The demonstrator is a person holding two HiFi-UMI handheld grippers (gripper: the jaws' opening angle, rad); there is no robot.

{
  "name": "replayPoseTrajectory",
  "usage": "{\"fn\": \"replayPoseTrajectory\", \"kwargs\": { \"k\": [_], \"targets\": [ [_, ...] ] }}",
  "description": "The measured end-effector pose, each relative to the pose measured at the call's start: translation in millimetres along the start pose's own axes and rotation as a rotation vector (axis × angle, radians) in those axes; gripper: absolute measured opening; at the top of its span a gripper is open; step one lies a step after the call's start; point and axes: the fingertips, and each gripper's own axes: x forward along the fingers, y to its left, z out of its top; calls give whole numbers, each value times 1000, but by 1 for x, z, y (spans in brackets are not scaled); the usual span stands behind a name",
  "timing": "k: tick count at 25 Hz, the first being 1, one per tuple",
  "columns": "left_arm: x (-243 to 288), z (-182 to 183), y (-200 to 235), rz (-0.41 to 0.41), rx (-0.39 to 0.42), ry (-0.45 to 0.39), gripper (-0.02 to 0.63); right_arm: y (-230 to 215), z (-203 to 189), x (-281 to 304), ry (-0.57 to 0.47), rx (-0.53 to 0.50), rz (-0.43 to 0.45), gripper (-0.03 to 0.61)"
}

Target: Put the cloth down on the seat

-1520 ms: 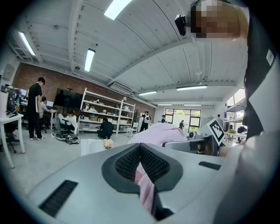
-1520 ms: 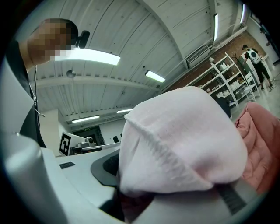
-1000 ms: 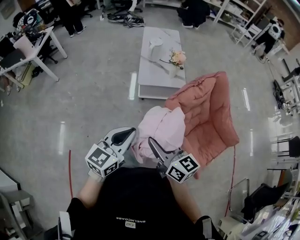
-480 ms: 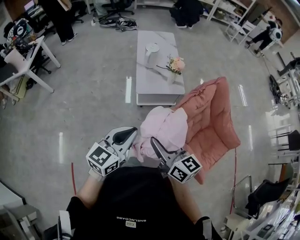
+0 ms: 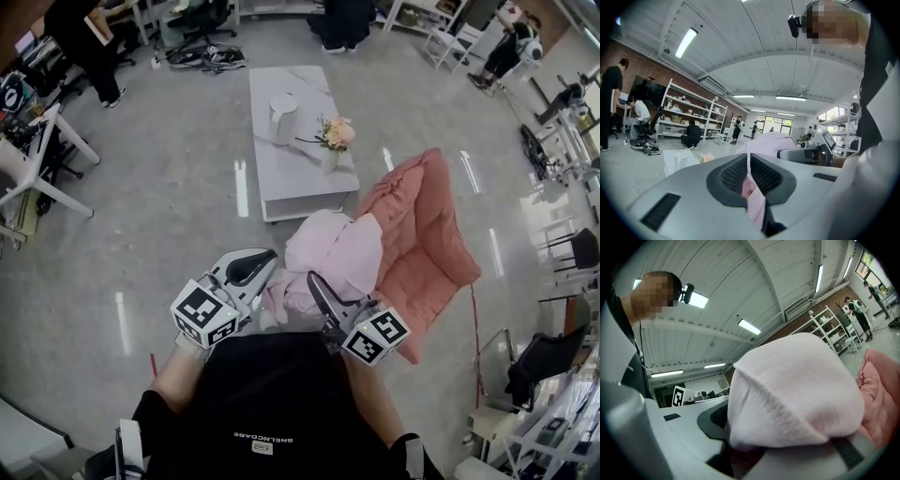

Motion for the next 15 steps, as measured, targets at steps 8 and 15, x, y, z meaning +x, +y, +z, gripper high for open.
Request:
{"fn": "replayPoseTrajectory", "kwargs": {
  "k": [8,15],
  "targets": [
    [28,16,-3,-116,21,8,17,-16,21,-16,-74,23,-91,181],
    [73,26,-38,-243,33,28,17,-33,50,-65,-137,26,-165,181]
  ]
}}
